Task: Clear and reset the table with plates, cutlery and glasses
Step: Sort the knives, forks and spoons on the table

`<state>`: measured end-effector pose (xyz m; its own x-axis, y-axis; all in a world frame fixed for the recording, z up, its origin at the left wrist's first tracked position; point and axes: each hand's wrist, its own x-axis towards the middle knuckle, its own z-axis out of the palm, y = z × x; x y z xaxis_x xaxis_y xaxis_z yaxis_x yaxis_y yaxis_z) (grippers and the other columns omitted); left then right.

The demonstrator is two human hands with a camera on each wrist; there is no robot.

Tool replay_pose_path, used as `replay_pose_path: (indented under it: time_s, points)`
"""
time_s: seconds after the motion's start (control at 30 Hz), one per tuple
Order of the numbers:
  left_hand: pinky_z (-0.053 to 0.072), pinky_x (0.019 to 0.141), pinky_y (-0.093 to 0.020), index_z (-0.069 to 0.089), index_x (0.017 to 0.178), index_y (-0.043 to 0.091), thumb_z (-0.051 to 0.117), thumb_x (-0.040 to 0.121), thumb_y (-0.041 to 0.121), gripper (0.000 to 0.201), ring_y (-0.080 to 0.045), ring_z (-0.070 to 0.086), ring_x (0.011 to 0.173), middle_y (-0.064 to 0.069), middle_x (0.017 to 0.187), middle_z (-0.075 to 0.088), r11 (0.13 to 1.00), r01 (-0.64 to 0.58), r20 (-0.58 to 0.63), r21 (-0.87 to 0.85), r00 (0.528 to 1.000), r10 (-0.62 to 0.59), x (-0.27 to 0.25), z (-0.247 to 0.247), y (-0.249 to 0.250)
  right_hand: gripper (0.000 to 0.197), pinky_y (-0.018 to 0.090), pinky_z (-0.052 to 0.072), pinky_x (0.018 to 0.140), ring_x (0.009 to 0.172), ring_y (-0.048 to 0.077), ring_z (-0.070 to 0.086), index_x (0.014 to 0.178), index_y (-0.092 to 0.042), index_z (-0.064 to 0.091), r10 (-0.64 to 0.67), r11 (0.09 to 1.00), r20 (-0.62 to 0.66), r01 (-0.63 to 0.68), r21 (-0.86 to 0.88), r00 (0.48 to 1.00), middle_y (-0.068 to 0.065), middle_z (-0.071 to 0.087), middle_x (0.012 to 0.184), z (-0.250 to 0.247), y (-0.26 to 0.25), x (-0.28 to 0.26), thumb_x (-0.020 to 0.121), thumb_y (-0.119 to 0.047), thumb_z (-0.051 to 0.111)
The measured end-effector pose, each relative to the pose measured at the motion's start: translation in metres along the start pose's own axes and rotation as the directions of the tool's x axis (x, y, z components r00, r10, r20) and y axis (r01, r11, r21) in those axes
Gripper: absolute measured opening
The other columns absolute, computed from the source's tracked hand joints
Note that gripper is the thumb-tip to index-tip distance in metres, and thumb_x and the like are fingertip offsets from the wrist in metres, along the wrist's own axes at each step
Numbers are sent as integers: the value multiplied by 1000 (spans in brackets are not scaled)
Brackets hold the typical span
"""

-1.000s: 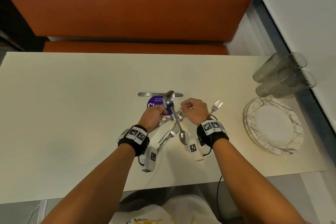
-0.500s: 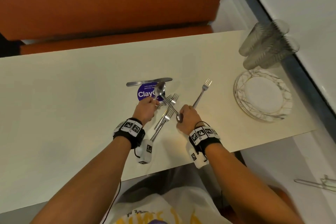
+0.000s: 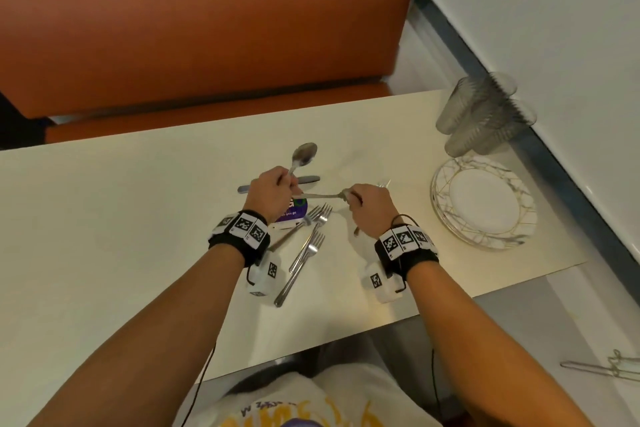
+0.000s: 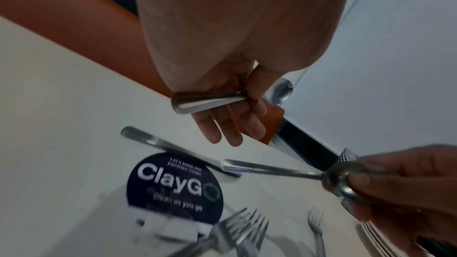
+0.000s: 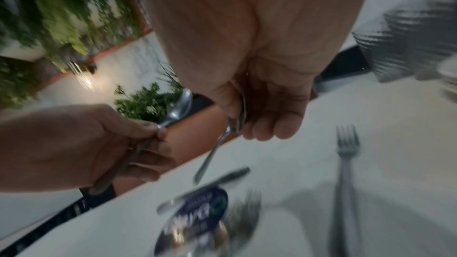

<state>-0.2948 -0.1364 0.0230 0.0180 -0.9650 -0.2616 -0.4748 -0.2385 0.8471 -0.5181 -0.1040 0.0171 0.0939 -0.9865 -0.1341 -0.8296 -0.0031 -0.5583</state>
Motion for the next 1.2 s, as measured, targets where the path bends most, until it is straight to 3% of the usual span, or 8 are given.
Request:
replay_pose_path:
  time_s: [0.13, 0.23, 0.3, 0.5, 0.77, 0.9, 1.07, 1.2]
  points:
    - [44, 58, 0, 70, 97, 10, 46, 107, 14, 26, -3, 70, 78, -1, 88, 76, 997, -66, 57, 34, 996, 64, 6, -5, 16, 15, 23, 54, 74, 74, 13, 69, 104, -16, 71, -85, 982, 4, 83, 170, 996, 0, 74, 85, -19, -19, 15, 95, -12, 59]
    - [54, 58, -14, 70, 98, 12, 48, 107, 15, 25, -19, 76, 74, -6, 82, 76, 1000, 8, 193, 4, 981, -9, 5, -2, 19, 24, 11, 51, 64, 66, -1, 69, 115, -19, 61, -70, 951, -83, 91, 296, 994, -1, 76, 82, -22, -28, 24, 93, -10, 67]
    - [56, 52, -29, 71, 100, 11, 50, 106, 16, 23, -25, 72, 60, -9, 76, 74, 994, 89, 302, -68, 951, -64, 0, 1, 21, 29, 17, 53, 61, 64, 3, 70, 116, -18, 55, -38, 934, -148, 88, 347, 988, 1, 74, 78, -21, -31, 30, 92, -11, 68]
    - [30, 46, -26, 76, 96, 11, 49, 97, 12, 27, -19, 40, 47, -10, 63, 57, 967, 200, 345, -155, 929, -137, -3, 5, 17, 37, 30, 56, 75, 80, 20, 70, 126, -21, 50, 47, 942, -174, 14, 336, 984, 5, 72, 85, -9, -26, 41, 93, -20, 68]
    - [30, 44, -24, 77, 99, 7, 46, 94, 12, 32, -21, 39, 44, -10, 62, 52, 930, 305, 397, -206, 895, -205, 3, 3, 10, 19, 19, 51, 71, 77, 18, 68, 108, -18, 68, 14, 981, -83, 2, 196, 996, 2, 71, 85, -3, -23, 63, 91, -26, 70]
    - [30, 46, -27, 76, 98, 9, 42, 93, 13, 35, -22, 40, 43, -16, 68, 53, 943, 260, 358, -209, 918, -174, 11, 6, 2, 17, 31, 54, 77, 81, 22, 66, 101, -13, 68, 27, 984, -50, -17, 180, 998, 5, 72, 88, 3, -26, 76, 89, -24, 72]
    - [44, 46, -22, 72, 107, 18, 57, 93, 12, 21, -16, 58, 59, -2, 86, 67, 991, 121, 302, 57, 944, -133, 22, 4, -11, 15, 41, 60, 73, 73, 26, 72, 92, -12, 70, 177, 954, 41, -181, 239, 983, 6, 74, 81, 25, -26, 93, 88, -26, 70]
    - [61, 71, -29, 65, 102, 26, 69, 91, 13, 17, -17, 70, 86, 1, 95, 70, 979, 66, 181, 193, 978, -101, 33, -4, -43, 16, 31, 61, 62, 62, 20, 72, 81, -16, 73, 295, 925, 149, -321, 203, 944, 3, 74, 71, 48, -20, 99, 89, -29, 69]
